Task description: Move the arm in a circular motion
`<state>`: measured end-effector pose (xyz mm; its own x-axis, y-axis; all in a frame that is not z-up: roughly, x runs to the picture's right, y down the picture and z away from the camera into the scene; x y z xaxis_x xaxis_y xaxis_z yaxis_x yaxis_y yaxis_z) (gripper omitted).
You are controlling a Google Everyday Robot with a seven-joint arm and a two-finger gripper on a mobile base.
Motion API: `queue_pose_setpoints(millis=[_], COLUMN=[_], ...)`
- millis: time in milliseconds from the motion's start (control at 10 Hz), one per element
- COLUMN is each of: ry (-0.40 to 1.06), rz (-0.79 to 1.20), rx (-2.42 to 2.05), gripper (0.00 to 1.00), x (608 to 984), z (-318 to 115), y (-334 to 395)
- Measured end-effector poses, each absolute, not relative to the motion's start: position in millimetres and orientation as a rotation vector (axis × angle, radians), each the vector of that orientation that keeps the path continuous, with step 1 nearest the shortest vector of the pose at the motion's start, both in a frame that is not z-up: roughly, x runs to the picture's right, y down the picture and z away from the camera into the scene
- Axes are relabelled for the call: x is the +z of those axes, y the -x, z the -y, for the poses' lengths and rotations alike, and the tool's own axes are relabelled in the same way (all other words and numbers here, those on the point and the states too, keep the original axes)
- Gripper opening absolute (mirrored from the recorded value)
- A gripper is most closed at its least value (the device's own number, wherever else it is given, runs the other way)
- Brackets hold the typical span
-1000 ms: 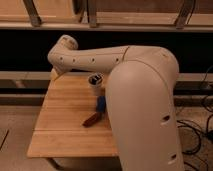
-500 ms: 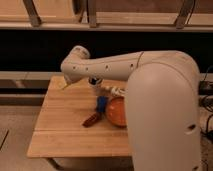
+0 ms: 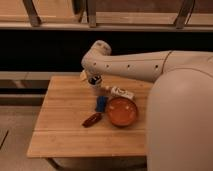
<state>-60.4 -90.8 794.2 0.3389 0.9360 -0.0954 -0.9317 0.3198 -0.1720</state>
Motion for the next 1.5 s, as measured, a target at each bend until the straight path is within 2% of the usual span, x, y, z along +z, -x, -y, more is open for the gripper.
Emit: queue_pose_setpoints(millis=[200,500,900,1200,1500], ry=[0.171,0.161,0.228,0.241,0.199], rz=[0.032,0.079,0.108,0.062,-0.040], rx=[1.178,1.014,0.825,0.858,0.995], gripper=[0.78,0.78,0.78,0.78,0.78], x=[798,797,797,794,798], z=[126,152,115,98,117], y=[78,162,242,210,131])
